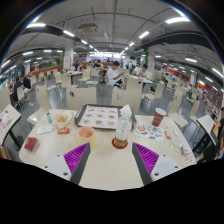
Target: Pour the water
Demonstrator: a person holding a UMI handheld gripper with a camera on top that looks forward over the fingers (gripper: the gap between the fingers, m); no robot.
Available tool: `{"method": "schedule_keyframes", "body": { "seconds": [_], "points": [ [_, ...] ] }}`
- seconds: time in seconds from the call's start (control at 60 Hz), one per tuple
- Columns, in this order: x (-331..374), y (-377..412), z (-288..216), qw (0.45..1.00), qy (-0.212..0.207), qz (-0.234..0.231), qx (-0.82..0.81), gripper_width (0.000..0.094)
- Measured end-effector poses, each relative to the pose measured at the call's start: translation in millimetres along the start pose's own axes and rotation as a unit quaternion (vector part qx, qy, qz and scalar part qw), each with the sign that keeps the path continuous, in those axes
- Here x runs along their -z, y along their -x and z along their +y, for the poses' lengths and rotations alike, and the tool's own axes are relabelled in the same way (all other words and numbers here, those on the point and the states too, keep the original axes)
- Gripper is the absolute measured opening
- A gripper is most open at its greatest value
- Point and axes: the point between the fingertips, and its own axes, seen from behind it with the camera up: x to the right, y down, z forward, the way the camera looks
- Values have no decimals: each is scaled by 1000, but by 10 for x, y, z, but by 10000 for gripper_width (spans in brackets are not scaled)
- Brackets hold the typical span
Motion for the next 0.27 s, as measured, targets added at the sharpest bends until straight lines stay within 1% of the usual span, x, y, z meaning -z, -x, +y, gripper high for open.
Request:
{"method": "schedule_keyframes", "body": {
  "seconds": [0.033, 0.133, 0.2, 0.267],
  "points": [
    [54, 27, 17, 1000, 2, -4, -8, 846],
    [153, 12, 50, 1000, -3, 5, -7, 844],
    [181, 6, 97, 1000, 6, 6, 3, 844],
    [208, -35, 100, 1000, 6, 9, 1, 845]
  ]
}}
